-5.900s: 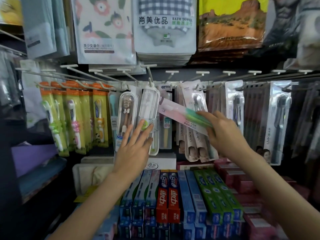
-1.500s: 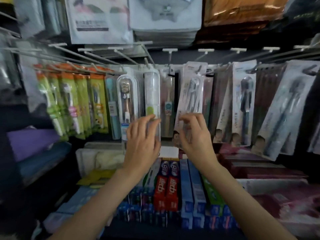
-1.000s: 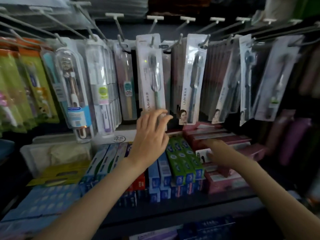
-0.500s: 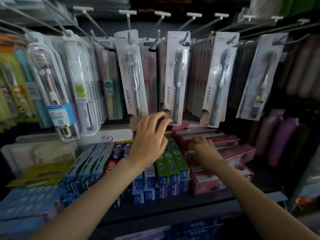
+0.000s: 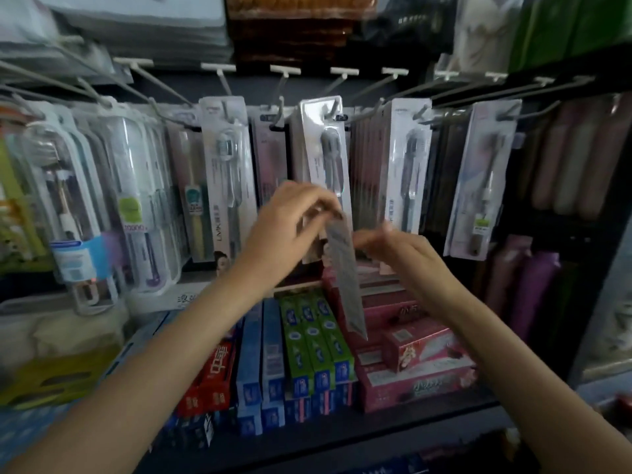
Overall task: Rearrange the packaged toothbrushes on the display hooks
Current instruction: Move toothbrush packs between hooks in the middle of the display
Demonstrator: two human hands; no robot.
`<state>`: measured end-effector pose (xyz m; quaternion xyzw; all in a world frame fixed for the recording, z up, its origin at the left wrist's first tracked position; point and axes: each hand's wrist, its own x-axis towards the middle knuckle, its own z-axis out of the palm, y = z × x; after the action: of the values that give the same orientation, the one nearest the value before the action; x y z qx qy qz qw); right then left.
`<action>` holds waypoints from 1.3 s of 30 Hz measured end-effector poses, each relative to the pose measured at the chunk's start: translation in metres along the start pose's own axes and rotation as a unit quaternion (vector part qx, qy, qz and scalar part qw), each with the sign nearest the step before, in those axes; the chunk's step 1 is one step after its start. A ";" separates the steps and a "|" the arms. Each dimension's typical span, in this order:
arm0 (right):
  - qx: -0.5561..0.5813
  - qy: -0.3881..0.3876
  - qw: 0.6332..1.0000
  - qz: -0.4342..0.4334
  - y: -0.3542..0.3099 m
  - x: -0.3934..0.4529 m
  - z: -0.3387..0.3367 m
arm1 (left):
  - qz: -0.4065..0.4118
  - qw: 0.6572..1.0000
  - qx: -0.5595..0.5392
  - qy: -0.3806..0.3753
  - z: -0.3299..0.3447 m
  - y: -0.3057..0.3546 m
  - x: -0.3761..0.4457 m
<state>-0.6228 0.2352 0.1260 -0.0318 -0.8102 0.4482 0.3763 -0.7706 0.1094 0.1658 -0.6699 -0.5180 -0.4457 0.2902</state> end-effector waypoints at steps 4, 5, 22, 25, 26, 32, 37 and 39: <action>0.084 -0.085 0.991 0.061 -0.020 0.011 0.001 | -0.028 0.995 -0.077 0.062 -0.028 0.001 0.026; 0.105 -0.093 0.987 0.075 -0.026 0.014 0.004 | -0.033 0.994 -0.083 0.070 -0.030 0.000 0.029; -0.483 0.161 0.861 -0.007 -0.037 0.026 -0.036 | -0.214 0.976 0.030 -0.007 0.008 -0.006 0.041; -0.588 0.179 0.787 -0.051 -0.048 0.042 -0.032 | -0.273 0.962 -0.010 0.012 0.020 -0.004 0.049; -0.605 0.182 0.773 -0.058 -0.051 0.046 -0.030 | -0.283 0.959 -0.009 0.023 0.023 -0.005 0.051; -0.528 0.215 0.820 -0.043 -0.048 0.066 -0.013 | -0.309 0.950 0.015 0.035 0.023 -0.020 0.051; -0.374 0.255 0.891 -0.031 -0.041 0.063 -0.008 | -0.282 0.958 0.038 0.038 0.017 -0.032 0.049; -0.358 0.251 0.899 -0.027 -0.040 0.065 -0.005 | -0.281 0.958 0.053 0.035 0.018 -0.035 0.050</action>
<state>-0.6544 0.2397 0.1951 -0.2539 -0.7954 0.0946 0.5422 -0.7950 0.1568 0.2001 -0.4649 -0.6977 -0.5045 0.2064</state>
